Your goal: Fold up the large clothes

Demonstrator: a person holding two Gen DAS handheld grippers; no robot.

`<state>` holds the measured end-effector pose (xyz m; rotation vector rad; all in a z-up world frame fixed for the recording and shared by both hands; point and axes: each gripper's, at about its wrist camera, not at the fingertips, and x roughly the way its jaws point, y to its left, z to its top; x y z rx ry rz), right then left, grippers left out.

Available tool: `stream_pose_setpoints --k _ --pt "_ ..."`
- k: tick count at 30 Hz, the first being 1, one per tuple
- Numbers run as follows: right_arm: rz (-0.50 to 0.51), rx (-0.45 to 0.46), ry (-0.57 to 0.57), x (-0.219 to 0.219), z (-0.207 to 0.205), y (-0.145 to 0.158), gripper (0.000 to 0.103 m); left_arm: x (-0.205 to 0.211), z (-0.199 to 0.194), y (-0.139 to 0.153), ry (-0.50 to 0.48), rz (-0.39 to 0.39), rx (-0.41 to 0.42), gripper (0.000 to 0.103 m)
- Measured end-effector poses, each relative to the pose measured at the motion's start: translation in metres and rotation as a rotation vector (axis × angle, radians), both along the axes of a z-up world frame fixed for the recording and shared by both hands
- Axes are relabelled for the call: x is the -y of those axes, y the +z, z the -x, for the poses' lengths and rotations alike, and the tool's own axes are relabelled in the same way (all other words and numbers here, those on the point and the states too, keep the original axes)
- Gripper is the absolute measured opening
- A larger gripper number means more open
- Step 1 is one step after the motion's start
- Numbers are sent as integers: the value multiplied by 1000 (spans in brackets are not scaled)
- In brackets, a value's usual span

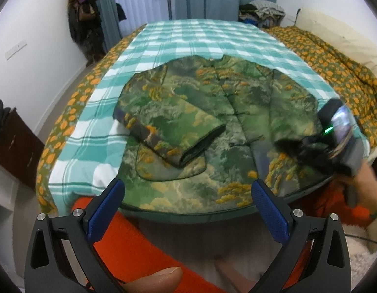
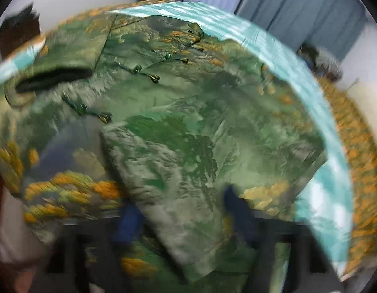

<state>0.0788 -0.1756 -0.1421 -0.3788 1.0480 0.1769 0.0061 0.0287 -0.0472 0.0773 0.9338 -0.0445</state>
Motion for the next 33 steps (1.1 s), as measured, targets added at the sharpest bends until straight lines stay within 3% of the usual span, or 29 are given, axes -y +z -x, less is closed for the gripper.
stream_pose_setpoints --k 5,8,13,14,15,17,18,21,23,28,31,32,33 --pt "-120 176 -86 35 21 90 11 -3 -7 -7 1 -31 -10 103" --pt "-103 299 -201 89 23 141 11 -4 -15 -7 -2 -46 2 103" --pt "43 387 -439 197 23 181 12 -20 -43 -10 -14 -77 35 103" --pt "82 391 -480 211 22 184 22 -24 -50 -11 -21 -69 25 103" --pt "163 409 -542 227 23 188 40 -28 -58 -13 -29 -57 8 103" --pt "278 471 -627 244 33 195 47 -34 -76 -19 -72 -20 -42 103" --pt "286 498 -652 250 39 199 48 -34 -84 -22 -96 -5 -61 103" --pt "174 512 -668 246 59 197 57 -26 -108 -38 -199 11 -118 103" --pt "110 470 -631 222 69 179 57 -15 -118 -50 -253 -11 -133 103" --pt "-69 350 -541 158 85 129 57 18 -147 -96 -401 -156 -179 103" --pt "-157 286 -478 119 88 103 57 23 -164 -130 -397 -272 -217 102" --pt "-174 274 -458 108 89 99 57 20 -168 -136 -391 -275 -226 99" --pt "-189 262 -432 98 91 95 57 16 -169 -137 -388 -239 -231 84"
